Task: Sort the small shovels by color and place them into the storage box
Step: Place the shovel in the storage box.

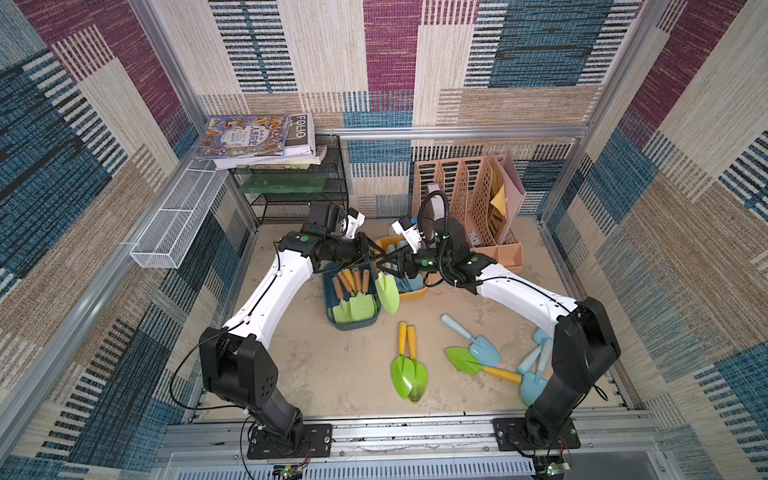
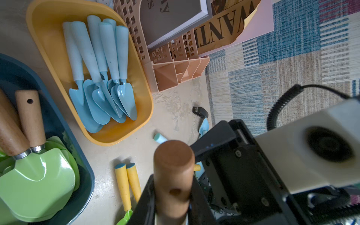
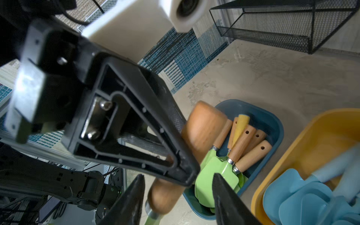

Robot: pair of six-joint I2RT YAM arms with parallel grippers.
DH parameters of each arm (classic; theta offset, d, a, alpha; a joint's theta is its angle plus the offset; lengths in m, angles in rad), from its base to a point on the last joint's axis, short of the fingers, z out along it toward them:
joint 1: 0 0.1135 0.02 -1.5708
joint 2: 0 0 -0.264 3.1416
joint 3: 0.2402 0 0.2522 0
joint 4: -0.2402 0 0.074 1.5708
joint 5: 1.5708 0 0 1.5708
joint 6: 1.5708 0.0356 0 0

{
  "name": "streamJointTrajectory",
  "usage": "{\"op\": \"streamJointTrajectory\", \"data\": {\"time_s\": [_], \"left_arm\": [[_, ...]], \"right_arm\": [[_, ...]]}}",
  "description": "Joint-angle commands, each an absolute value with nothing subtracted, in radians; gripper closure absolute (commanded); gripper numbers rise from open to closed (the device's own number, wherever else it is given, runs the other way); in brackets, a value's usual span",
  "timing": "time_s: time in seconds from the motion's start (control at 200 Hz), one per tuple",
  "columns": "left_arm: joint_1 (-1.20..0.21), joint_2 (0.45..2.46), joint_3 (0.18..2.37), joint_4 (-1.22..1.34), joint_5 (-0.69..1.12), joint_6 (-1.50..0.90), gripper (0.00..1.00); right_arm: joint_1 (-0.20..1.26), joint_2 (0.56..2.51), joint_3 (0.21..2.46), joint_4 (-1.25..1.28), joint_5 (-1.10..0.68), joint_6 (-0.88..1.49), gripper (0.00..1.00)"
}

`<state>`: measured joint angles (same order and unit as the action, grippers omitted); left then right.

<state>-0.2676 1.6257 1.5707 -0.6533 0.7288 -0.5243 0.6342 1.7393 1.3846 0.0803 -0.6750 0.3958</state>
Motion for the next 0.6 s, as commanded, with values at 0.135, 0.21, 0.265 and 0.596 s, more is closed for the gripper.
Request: {"op": "streamJointTrajectory", "data": {"time_s": [0.135,0.21,0.265,0.596], "left_arm": [[-0.222,1.602,1.574,-0.567,0.769,-0.580,1.00],[-0.208,1.594,1.565,-0.535,0.759,-0.601,1.00],[-0.201,1.593,1.569,-0.526,0.750,-0.605,1.00],[-0.193,1.588,1.606,-0.459,0.740,-0.597,1.00]], "right_arm": [[0.656,1.810,1.473,0.055,-0.754,0.353,0.49],[0.659,1.825,1.487,0.053,-0.780,0.349,0.54],[0.662,1.838,1.503,0.044,-0.800,0.342,0.56],[0.670,1.922,1.621,-0.088,-0.824,0.291,0.52]]}}
